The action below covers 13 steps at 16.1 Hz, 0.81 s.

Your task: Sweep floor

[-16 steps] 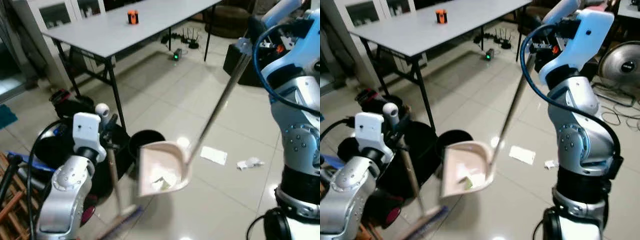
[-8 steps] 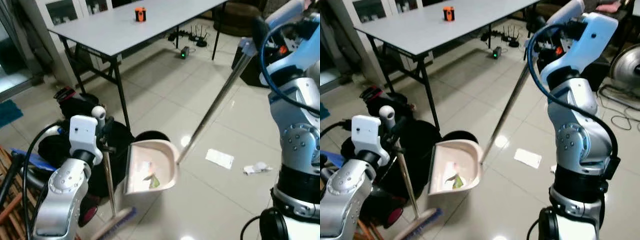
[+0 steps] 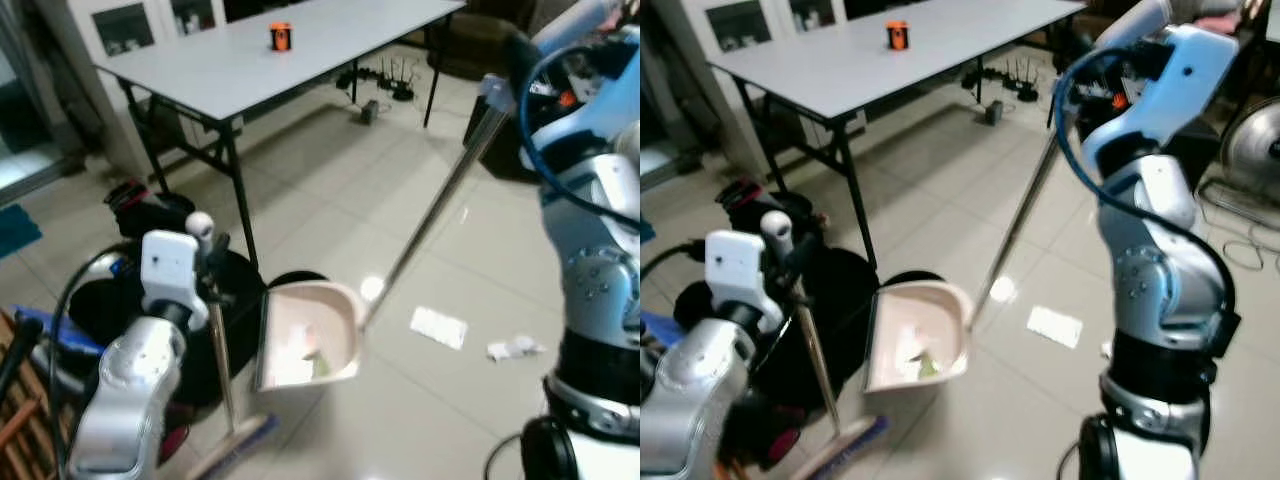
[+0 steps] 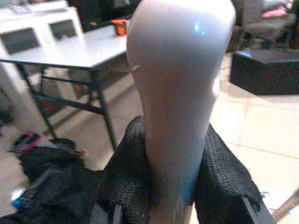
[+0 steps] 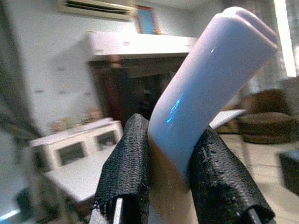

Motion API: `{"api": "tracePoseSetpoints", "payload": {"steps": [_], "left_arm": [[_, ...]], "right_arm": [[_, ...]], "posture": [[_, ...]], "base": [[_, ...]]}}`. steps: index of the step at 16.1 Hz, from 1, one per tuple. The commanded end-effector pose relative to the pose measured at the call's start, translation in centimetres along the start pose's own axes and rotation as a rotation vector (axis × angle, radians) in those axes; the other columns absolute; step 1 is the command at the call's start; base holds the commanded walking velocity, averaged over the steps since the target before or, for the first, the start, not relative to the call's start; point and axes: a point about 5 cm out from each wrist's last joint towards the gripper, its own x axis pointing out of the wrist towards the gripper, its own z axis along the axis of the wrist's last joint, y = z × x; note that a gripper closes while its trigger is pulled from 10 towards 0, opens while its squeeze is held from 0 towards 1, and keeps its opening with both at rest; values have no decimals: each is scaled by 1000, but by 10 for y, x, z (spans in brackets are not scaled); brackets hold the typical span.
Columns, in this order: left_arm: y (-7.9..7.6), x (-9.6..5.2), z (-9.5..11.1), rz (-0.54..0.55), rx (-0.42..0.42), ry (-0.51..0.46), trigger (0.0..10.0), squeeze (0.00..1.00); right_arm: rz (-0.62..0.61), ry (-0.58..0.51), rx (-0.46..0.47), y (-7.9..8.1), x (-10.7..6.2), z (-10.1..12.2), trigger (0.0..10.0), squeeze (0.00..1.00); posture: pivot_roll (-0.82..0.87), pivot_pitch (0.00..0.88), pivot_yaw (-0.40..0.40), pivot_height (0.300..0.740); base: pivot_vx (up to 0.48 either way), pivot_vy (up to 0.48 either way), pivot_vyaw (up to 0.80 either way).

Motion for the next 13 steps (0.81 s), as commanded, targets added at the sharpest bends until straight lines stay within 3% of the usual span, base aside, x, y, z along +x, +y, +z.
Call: {"api": "tracePoseSetpoints", "payload": {"steps": [1, 13], "left_arm": [[2, -1, 7, 1, 6, -33, 10000, 0], [3, -2, 8, -14, 12, -36, 10000, 0]], "right_arm": [[6, -73, 6, 2, 2, 13, 10000, 0], [14, -68, -14, 3, 2, 10, 10000, 0]], "posture": [[44, 0, 28, 740], [44, 0, 31, 740]], "base": [[352, 0, 0], [387, 0, 0]]}}
